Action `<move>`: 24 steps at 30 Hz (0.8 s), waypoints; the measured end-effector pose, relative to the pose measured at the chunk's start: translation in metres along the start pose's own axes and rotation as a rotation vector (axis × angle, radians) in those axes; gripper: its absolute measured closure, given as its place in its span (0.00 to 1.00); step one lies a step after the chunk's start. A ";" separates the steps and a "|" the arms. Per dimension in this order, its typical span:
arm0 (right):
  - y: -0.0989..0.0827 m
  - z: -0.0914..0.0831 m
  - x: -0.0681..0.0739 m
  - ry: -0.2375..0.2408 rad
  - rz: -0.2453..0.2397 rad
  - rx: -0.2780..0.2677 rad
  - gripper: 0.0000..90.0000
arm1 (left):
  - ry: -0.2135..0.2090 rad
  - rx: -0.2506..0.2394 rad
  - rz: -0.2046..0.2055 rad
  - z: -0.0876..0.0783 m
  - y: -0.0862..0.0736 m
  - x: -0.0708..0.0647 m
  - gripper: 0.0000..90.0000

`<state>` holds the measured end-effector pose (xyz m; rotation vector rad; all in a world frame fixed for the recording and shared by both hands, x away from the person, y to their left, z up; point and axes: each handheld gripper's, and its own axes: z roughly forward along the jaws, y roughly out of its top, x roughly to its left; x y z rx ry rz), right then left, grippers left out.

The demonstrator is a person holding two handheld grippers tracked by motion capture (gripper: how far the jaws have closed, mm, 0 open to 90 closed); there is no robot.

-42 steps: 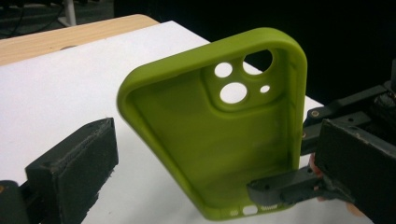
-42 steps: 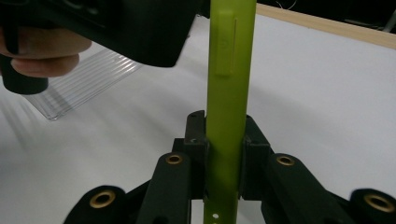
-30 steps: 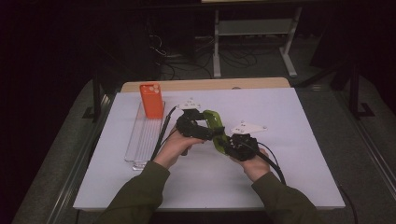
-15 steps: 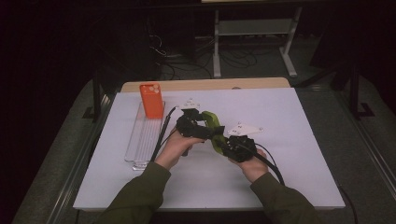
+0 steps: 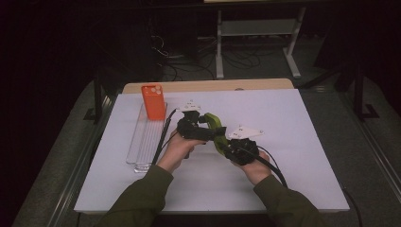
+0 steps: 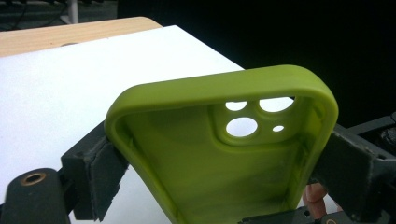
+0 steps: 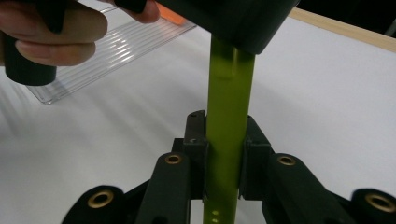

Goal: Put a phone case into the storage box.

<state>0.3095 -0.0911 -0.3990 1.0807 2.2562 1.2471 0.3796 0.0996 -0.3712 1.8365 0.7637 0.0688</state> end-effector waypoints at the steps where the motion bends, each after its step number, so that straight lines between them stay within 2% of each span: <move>1: 0.000 0.000 0.000 0.002 0.000 0.004 0.74 | 0.016 0.000 0.015 0.000 0.000 -0.001 0.14; 3: 0.000 0.000 0.000 -0.009 -0.008 0.014 0.59 | 0.039 0.000 0.034 -0.002 0.001 -0.003 0.14; 7: -0.002 -0.007 -0.006 -0.011 -0.003 0.023 0.45 | 0.067 -0.007 0.051 -0.012 0.008 0.002 0.15; 8: -0.003 -0.010 -0.009 -0.013 0.008 0.028 0.41 | 0.071 -0.019 0.039 -0.014 0.009 0.004 0.15; 11: -0.008 -0.015 -0.020 -0.024 -0.019 0.059 0.32 | 0.089 -0.023 0.042 -0.022 0.014 0.008 0.15; 13: -0.011 -0.018 -0.025 -0.021 -0.015 0.074 0.27 | 0.108 -0.021 0.051 -0.028 0.017 0.010 0.15; 14: -0.011 -0.018 -0.026 -0.024 0.006 0.069 0.24 | 0.116 -0.021 0.054 -0.031 0.019 0.012 0.16; 16: -0.013 -0.019 -0.030 -0.036 -0.023 0.073 0.20 | 0.135 -0.025 0.057 -0.037 0.023 0.015 0.16; 18: -0.014 -0.020 -0.031 -0.040 -0.016 0.063 0.15 | 0.149 -0.038 0.053 -0.042 0.027 0.018 0.16; 21: -0.020 -0.020 -0.032 -0.070 -0.032 0.084 0.12 | 0.178 -0.051 0.055 -0.052 0.033 0.023 0.17; 24: -0.032 -0.023 -0.036 -0.077 -0.056 0.123 0.03 | 0.211 -0.061 0.060 -0.064 0.042 0.029 0.17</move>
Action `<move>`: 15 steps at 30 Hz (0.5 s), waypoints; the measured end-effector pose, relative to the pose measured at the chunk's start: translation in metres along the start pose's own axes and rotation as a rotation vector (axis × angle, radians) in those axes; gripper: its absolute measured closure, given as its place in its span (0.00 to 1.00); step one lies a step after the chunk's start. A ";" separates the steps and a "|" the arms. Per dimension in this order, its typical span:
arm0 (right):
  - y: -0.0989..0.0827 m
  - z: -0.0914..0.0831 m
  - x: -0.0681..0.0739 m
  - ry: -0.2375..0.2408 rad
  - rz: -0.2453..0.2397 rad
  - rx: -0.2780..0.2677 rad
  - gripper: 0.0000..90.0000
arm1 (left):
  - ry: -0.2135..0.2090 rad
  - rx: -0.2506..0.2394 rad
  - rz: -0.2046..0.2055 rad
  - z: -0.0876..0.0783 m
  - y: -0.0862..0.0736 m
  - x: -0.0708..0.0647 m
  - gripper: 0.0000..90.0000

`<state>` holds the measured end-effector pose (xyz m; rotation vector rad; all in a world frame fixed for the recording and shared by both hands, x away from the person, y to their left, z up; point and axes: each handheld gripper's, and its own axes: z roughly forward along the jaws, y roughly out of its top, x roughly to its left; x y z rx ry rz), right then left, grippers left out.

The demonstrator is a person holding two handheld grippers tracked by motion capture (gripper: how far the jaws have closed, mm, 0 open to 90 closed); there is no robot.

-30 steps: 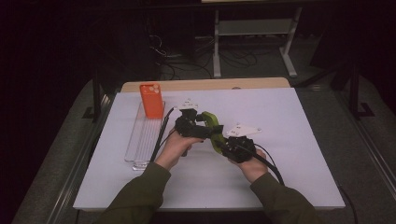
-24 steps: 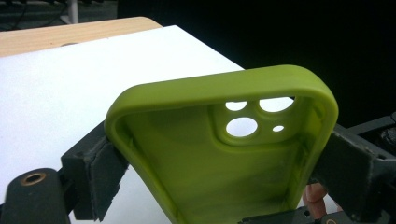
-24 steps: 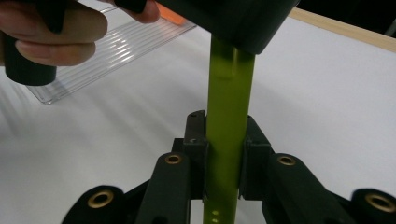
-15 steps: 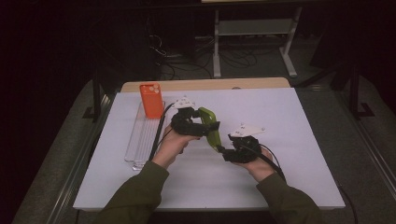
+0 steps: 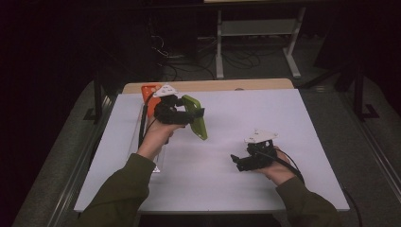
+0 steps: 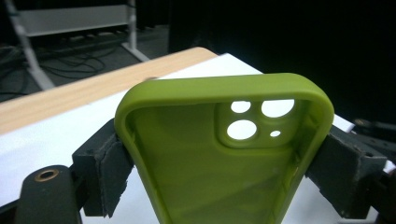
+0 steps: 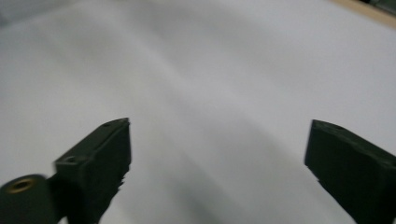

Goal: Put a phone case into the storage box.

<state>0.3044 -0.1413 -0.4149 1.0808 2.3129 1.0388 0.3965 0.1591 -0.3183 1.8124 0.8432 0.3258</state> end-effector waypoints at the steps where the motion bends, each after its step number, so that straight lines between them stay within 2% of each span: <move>1: -0.004 -0.001 -0.002 -0.001 -0.006 0.010 0.01 | 0.009 -0.002 -0.001 -0.002 0.002 0.002 0.17; 4: -0.015 -0.005 -0.007 0.009 -0.013 0.041 0.01 | 0.048 -0.011 0.006 -0.014 0.011 0.012 0.17; 10: -0.033 -0.013 -0.017 0.015 0.019 0.034 0.01 | 0.133 -0.033 0.004 -0.033 0.022 0.032 0.17; 14: -0.039 -0.015 -0.022 0.028 0.037 0.037 0.01 | 0.209 -0.035 0.007 -0.043 0.026 0.046 0.17; 15: -0.039 -0.014 -0.024 0.026 0.028 0.036 0.01 | 0.229 -0.039 0.007 -0.045 0.026 0.050 0.17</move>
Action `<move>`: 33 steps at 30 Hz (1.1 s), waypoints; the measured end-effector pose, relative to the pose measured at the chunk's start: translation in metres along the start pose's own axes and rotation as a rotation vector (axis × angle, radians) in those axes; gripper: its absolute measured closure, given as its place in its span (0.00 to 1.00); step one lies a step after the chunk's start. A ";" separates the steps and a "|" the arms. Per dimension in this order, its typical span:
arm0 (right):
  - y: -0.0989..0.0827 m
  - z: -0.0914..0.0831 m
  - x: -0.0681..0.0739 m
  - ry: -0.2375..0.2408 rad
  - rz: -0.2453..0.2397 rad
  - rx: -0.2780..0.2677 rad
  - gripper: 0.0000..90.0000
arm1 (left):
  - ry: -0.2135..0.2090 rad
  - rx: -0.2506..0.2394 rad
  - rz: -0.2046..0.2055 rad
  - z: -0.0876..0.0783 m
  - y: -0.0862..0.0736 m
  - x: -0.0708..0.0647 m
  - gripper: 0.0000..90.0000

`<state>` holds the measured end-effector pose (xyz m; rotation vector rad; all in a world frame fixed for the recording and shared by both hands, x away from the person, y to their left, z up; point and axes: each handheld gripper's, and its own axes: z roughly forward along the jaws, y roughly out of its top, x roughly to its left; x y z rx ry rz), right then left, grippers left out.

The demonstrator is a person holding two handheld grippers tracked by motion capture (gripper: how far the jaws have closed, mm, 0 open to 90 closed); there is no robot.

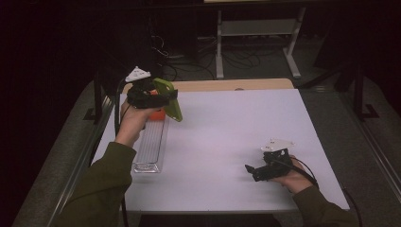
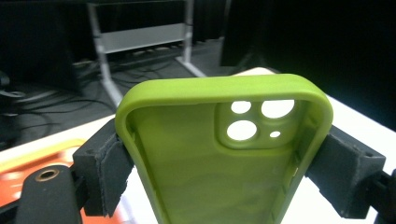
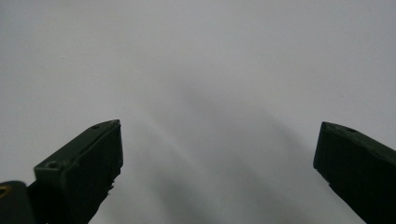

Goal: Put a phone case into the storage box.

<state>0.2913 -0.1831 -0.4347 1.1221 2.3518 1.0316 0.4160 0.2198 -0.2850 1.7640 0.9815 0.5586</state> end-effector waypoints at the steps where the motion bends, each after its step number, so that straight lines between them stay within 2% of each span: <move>1: 0.000 0.000 -0.001 0.001 -0.003 0.002 0.01 | 0.019 0.003 0.004 -0.001 0.000 0.004 0.17; 5: 0.001 0.000 0.000 0.001 0.010 -0.005 0.01 | 0.088 0.011 0.003 -0.001 0.000 0.018 0.17; 11: 0.001 0.000 -0.002 0.003 0.015 -0.006 0.01 | 0.205 0.040 -0.032 0.008 -0.006 0.033 0.17; 13: 0.001 -0.001 -0.002 0.003 0.015 -0.008 0.01 | 0.259 0.071 -0.043 0.013 -0.009 0.037 0.17; 17: 0.001 -0.001 -0.002 0.002 0.005 -0.009 0.01 | 0.313 0.109 -0.081 0.022 -0.016 0.041 0.17; 20: 0.001 -0.002 -0.002 0.003 0.006 -0.008 0.01 | 0.342 0.147 -0.108 0.030 -0.022 0.046 0.17; 23: 0.002 -0.003 -0.002 0.001 0.005 -0.014 0.01 | 0.368 0.186 -0.111 0.039 -0.029 0.050 0.17; 25: 0.002 -0.003 -0.002 0.001 0.009 -0.016 0.01 | 0.377 0.190 -0.133 0.046 -0.033 0.050 0.17; 31: 0.002 -0.004 -0.002 0.002 0.014 -0.021 0.01 | 0.415 0.256 -0.110 0.061 -0.042 0.051 0.16; 33: 0.002 -0.004 -0.002 0.003 0.015 -0.021 0.01 | 0.423 0.255 -0.119 0.065 -0.045 0.051 0.16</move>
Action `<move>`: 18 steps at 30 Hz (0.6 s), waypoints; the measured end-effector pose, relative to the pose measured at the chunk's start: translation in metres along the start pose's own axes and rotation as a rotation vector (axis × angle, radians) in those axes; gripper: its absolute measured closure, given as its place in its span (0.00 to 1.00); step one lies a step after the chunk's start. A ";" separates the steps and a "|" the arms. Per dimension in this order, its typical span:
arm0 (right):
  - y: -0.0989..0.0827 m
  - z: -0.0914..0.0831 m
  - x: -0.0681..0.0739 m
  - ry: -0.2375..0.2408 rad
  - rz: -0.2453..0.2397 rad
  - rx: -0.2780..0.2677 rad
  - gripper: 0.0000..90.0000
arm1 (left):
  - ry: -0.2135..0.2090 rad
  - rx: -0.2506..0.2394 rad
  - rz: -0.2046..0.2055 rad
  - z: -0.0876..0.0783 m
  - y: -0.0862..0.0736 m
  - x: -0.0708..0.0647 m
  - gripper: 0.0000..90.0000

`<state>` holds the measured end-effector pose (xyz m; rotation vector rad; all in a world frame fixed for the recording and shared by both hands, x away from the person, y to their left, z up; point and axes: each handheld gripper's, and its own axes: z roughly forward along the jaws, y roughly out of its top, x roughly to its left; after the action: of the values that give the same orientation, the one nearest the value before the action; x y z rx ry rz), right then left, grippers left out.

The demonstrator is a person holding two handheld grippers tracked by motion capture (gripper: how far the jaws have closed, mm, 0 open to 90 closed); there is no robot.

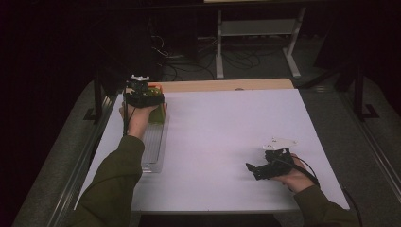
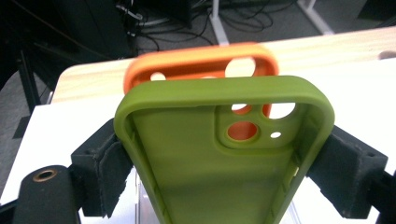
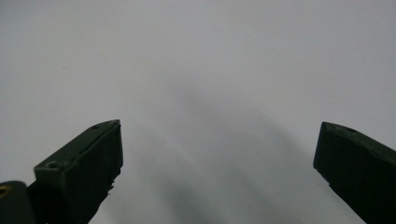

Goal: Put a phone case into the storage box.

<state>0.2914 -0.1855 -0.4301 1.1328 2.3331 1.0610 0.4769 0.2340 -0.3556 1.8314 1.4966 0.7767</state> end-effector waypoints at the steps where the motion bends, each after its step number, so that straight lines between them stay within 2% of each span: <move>1: 0.000 0.000 0.000 0.001 -0.001 -0.001 0.01 | -0.001 0.010 0.007 0.002 -0.001 0.000 0.16; 6: 0.000 -0.001 -0.001 0.001 -0.010 -0.004 0.01 | -0.004 -0.008 0.029 0.005 -0.003 -0.004 0.15; 8: 0.000 -0.001 -0.001 0.001 -0.010 -0.005 0.01 | -0.003 -0.009 0.018 0.005 -0.003 -0.003 0.08; 12: 0.000 -0.002 0.000 0.001 -0.009 -0.006 0.01 | -0.041 -0.013 0.018 0.002 -0.003 0.001 0.00; 14: 0.000 -0.002 0.000 0.001 -0.009 -0.007 0.01 | -0.054 -0.003 0.026 -0.001 -0.003 0.002 0.00; 18: 0.000 -0.002 0.000 0.001 -0.012 -0.011 0.01 | -0.089 -0.013 0.052 -0.016 -0.005 0.006 0.00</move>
<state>0.2907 -0.1866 -0.4286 1.1126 2.3289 1.0697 0.4626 0.2424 -0.3490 1.8774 1.3897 0.7186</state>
